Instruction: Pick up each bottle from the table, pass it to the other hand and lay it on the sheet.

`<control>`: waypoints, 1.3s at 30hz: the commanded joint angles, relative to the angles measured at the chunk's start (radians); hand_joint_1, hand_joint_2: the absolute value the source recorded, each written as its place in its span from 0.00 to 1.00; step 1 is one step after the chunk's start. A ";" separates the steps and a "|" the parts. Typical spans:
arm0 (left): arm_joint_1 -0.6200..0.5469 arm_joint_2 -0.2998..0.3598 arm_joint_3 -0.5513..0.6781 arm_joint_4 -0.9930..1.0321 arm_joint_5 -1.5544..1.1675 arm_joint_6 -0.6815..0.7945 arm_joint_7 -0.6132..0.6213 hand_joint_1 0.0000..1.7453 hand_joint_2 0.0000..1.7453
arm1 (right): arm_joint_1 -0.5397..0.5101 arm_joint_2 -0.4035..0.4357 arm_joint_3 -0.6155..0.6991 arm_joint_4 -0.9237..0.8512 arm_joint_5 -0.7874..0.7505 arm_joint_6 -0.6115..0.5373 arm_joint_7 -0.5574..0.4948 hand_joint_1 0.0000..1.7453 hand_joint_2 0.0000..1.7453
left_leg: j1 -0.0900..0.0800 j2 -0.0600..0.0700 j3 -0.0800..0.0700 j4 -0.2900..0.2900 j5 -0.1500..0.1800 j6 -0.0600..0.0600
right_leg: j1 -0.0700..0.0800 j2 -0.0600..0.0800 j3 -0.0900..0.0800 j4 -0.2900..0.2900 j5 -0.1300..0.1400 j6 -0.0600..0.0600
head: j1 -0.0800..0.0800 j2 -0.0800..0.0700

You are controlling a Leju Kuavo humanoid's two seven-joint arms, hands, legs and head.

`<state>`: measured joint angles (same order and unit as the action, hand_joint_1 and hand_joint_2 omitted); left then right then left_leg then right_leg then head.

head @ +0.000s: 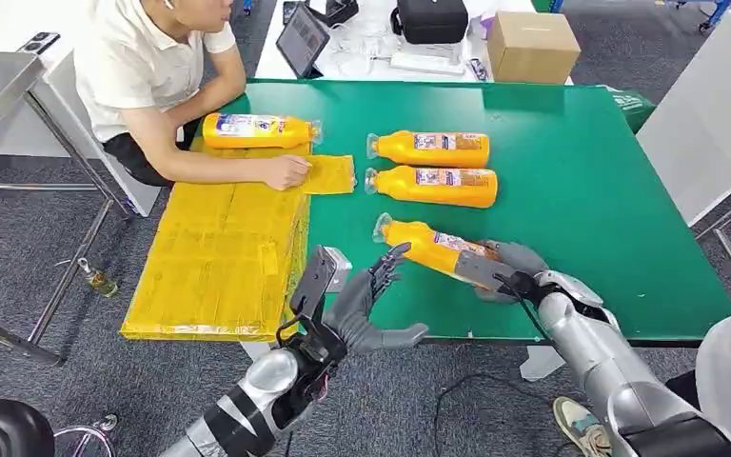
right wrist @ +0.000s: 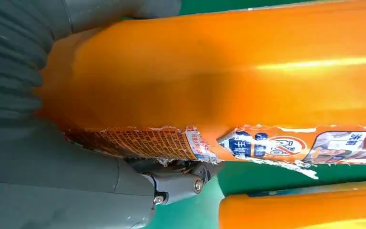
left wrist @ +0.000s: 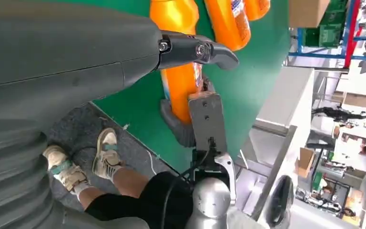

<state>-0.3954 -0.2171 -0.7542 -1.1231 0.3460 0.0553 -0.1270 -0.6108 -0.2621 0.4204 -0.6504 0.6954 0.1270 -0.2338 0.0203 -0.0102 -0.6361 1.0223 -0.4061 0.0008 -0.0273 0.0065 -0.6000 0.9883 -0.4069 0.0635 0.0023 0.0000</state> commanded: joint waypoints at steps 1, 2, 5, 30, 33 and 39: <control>-0.037 0.013 -0.036 0.047 0.006 0.004 -0.003 0.00 1.00 | 0.036 -0.008 0.023 0.030 -0.027 0.022 -0.003 1.00 1.00 | 0.001 -0.001 0.003 -0.002 0.000 0.001 | 0.002 -0.003 0.004 -0.003 0.000 -0.003 | 0.000 0.000; -0.035 0.012 -0.034 0.045 0.009 0.007 -0.008 0.00 1.00 | 0.042 -0.008 0.014 0.017 -0.052 0.022 -0.016 1.00 1.00 | 0.001 -0.002 0.002 -0.001 0.000 0.001 | 0.001 -0.003 0.004 -0.002 0.000 -0.002 | 0.000 0.000; -0.024 0.011 -0.028 0.030 0.003 0.037 -0.054 0.00 1.00 | 0.082 0.000 -0.012 -0.047 -0.146 0.013 -0.040 1.00 1.00 | 0.001 -0.002 0.004 -0.002 0.000 0.001 | 0.002 -0.003 0.006 -0.003 -0.001 -0.003 | 0.000 0.000; 0.234 0.068 0.044 -0.144 0.078 0.233 -0.290 0.00 1.00 | 0.504 0.107 -0.153 -0.679 -0.485 -0.085 -0.181 1.00 1.00 | 0.000 -0.003 -0.003 -0.002 -0.004 0.000 | 0.000 -0.002 -0.001 -0.001 -0.005 -0.002 | 0.000 0.000; 0.232 0.067 0.045 -0.144 0.078 0.232 -0.289 0.00 1.00 | 0.499 0.105 -0.153 -0.674 -0.485 -0.085 -0.182 1.00 1.00 | 0.000 -0.002 -0.003 -0.001 -0.004 0.000 | 0.000 -0.001 -0.001 -0.001 -0.005 -0.001 | 0.000 0.000; 0.232 0.067 0.045 -0.144 0.078 0.232 -0.289 0.00 1.00 | 0.499 0.105 -0.153 -0.674 -0.485 -0.085 -0.182 1.00 1.00 | 0.000 -0.003 -0.003 -0.001 -0.005 0.001 | 0.000 -0.002 0.000 -0.001 -0.005 -0.002 | 0.000 0.000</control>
<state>-0.1402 -0.1915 -0.6794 -1.2764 0.4196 0.2888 -0.4231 -0.0819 -0.1766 0.2548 -1.3516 0.2136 0.0362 -0.4139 0.0198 -0.0167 -0.6442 1.0220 -0.4085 0.0006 -0.0282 0.0029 -0.6049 0.9885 -0.4112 0.0654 0.0023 0.0000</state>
